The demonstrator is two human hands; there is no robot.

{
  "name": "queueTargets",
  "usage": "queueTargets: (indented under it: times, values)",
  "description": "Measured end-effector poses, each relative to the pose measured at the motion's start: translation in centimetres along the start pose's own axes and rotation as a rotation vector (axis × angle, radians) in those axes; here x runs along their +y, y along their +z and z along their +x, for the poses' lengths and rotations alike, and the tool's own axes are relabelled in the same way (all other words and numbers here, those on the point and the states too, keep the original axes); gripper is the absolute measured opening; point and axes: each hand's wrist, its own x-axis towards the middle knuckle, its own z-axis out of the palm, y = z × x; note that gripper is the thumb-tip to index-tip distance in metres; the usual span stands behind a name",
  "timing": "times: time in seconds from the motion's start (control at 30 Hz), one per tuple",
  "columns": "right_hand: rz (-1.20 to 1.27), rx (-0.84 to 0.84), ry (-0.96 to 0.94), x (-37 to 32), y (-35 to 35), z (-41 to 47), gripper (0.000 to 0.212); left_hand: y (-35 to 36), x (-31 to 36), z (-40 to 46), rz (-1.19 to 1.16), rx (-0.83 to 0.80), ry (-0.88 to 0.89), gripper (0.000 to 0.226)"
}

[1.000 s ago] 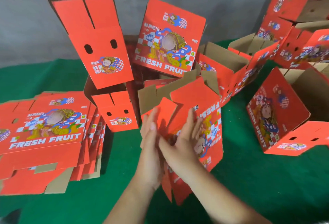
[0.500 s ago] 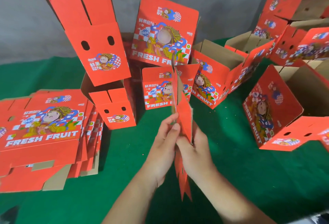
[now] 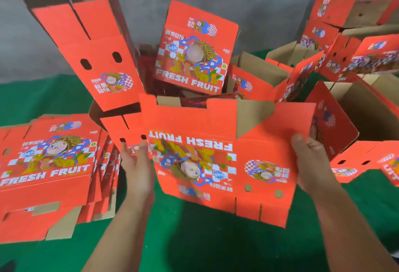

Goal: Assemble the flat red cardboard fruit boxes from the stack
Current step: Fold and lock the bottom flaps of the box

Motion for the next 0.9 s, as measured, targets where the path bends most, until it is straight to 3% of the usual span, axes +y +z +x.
queueTargets:
  times: [0.13,0.27,0.33,0.4,0.47,0.57,0.63,0.7,0.73,0.8,0.87,0.9]
  values:
    - [-0.078,0.126,-0.033,0.7,0.8,1.0,0.05,-2.0,-0.7,1.0,-0.109,-0.114,0.004,0.055]
    - [-0.444,0.357,-0.237,2.0,3.7,2.4,0.059,-3.2,-0.4,0.1,-0.066,-0.085,0.12,0.036]
    - [-0.613,0.415,-0.031,1.9,5.8,2.9,0.079,-2.8,0.1,-0.8,-0.047,-0.144,0.176,0.03]
    - [-0.503,0.192,0.165,1.4,8.1,2.4,0.106,-2.3,0.6,-2.0,-0.037,-0.2,0.214,0.038]
    - [-0.152,-0.026,0.243,1.2,9.7,1.9,0.113,-2.3,0.8,-2.5,-0.07,-0.238,0.225,0.05]
    - [-0.008,-0.249,0.215,0.9,9.7,2.2,0.106,-3.6,1.9,-2.3,-0.093,-0.263,0.219,0.046]
    - [-0.121,-0.474,0.117,1.5,9.2,2.5,0.1,-4.8,2.9,-2.0,-0.076,-0.311,0.182,0.038]
    - [-0.29,-0.561,-0.009,1.9,9.0,2.7,0.106,-5.9,4.0,-1.8,-0.002,-0.396,0.172,0.037]
    - [-0.332,-0.546,-0.043,1.9,9.0,2.7,0.104,-6.4,4.5,-1.7,0.072,-0.435,0.176,0.04]
    - [-0.29,-0.455,-0.054,1.9,9.1,3.0,0.07,-7.2,4.8,-1.3,0.228,-0.49,0.178,0.051]
    - [-0.056,-0.265,0.115,1.5,8.9,3.6,0.026,-7.4,4.4,-1.1,0.358,-0.49,0.147,0.057]
    - [0.025,-0.193,0.197,1.3,8.7,3.7,0.018,-7.1,4.1,-1.2,0.41,-0.469,0.146,0.054]
